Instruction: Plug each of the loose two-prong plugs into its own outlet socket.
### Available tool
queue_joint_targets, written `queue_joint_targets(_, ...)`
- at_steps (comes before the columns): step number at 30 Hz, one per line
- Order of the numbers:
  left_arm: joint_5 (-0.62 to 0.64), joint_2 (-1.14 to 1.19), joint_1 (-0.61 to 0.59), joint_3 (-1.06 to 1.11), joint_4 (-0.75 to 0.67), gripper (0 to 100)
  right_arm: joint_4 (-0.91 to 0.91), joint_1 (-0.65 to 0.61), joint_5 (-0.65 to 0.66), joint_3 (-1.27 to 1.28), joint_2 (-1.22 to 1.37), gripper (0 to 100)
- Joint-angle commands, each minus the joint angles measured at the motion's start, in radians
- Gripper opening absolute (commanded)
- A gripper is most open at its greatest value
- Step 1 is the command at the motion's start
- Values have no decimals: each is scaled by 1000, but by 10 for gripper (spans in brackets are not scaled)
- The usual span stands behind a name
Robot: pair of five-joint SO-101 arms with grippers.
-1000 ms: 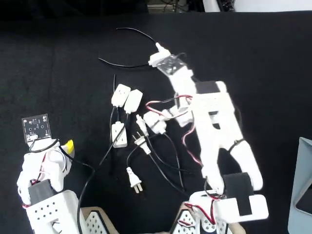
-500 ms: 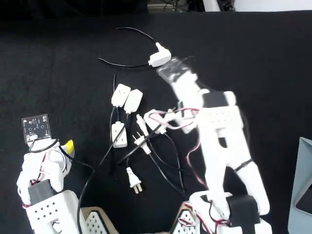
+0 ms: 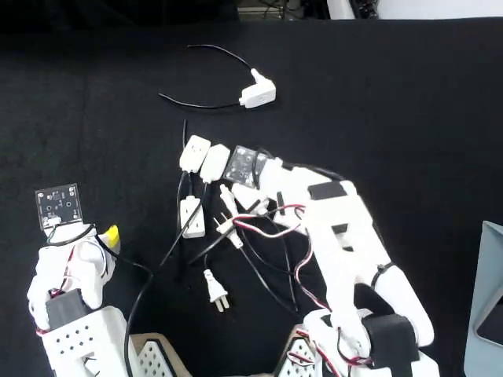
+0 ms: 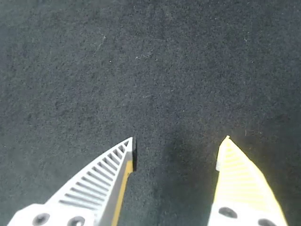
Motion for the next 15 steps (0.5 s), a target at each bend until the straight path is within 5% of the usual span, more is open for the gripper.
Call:
queue_joint_targets(1,2,-9,8,-8,-5,285,-181,-14,48,62,-25,220)
queue_joint_targets(15,2,-9,8,-8,-5,285,-750,-66,123,349,-25,216)
